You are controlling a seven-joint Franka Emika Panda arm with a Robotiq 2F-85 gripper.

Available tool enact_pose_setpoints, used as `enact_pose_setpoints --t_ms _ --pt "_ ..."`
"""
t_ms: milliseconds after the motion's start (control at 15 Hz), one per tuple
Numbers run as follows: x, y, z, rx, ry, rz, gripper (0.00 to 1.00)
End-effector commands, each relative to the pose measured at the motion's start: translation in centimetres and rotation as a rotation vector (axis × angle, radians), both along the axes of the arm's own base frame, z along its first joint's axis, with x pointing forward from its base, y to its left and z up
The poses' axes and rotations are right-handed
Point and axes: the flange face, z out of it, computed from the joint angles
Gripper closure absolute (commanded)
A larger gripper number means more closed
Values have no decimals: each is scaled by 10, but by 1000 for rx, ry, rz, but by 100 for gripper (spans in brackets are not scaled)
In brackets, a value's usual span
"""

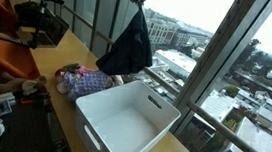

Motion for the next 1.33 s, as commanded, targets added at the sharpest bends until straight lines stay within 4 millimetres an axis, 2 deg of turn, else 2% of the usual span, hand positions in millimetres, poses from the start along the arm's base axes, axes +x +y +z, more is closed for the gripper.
enact_pose_setpoints --t_ms 0,333,467,600,733,867,1067,1267 --pt "21 -45 76 -5 -99 -43 99" --pt "18 -120 177 16 -229 -132 99" --pt "13 -155 203 29 -247 -174 99" --pt "14 -182 210 41 -242 -219 99" --pt "20 -204 199 62 -217 -263 99" --pt "32 -216 172 76 -169 -293 99" --pt "53 -226 115 73 -84 -329 99" --pt "67 -246 50 53 35 -332 99"
